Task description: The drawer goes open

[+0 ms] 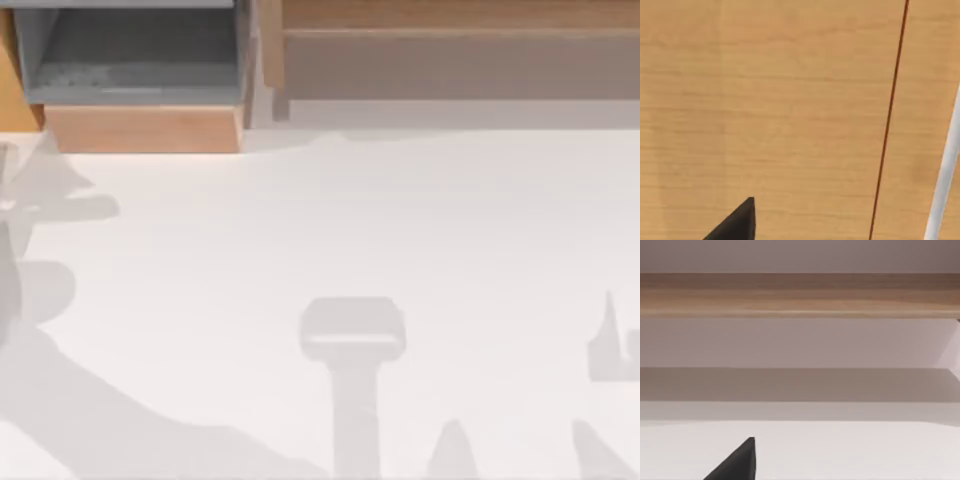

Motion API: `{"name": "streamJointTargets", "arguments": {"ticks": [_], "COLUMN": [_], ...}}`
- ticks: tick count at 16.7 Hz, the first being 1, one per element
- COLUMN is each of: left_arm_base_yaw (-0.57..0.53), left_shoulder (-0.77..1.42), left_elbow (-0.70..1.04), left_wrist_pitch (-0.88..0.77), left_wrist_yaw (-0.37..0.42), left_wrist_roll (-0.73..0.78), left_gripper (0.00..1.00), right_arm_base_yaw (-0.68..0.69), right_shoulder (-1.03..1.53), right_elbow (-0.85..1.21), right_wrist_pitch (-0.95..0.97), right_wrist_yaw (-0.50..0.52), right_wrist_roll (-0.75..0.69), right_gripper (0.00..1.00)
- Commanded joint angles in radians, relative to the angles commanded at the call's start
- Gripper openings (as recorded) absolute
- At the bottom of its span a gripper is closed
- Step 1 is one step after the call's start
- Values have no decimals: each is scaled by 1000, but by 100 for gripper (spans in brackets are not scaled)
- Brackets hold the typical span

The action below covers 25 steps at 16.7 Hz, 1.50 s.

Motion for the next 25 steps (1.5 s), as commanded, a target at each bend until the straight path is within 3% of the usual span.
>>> {"name": "streamJointTargets", "arguments": {"ticks": [3, 18, 25], "left_arm_base_yaw": [22, -3, -3], "left_shoulder": [38, 92, 92], "left_elbow": [21, 136, 136], "left_wrist_pitch": [24, -36, -36], "left_wrist_yaw": [25, 0, 0], "left_wrist_roll": [40, 40, 40], "left_gripper": [100, 100, 47], "right_arm_base_yaw": [0, 0, 0], "right_shoulder": [0, 0, 0], "right_elbow": [0, 0, 0], "right_wrist_pitch": [0, 0, 0], "right_wrist_yaw": [0, 0, 0], "right_wrist_roll": [0, 0, 0], "right_gripper": [100, 100, 100]}}
